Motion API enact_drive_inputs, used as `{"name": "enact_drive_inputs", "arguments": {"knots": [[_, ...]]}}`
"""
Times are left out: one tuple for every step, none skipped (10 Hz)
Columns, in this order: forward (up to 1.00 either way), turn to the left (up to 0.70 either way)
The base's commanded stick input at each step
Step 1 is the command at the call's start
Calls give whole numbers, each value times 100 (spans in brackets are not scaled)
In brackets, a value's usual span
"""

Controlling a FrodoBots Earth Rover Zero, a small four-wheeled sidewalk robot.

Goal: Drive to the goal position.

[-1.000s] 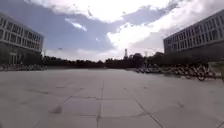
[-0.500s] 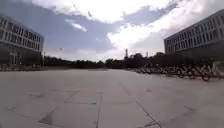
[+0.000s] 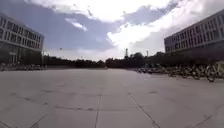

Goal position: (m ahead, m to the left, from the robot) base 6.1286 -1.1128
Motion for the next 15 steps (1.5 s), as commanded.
{"name": "enact_drive_inputs", "arguments": {"knots": [[50,1],[50,-38],[50,-49],[50,-49],[50,-49],[50,-49],[50,-13],[50,1],[50,1],[50,1],[50,1],[50,1],[50,1],[50,1],[50,1]]}}
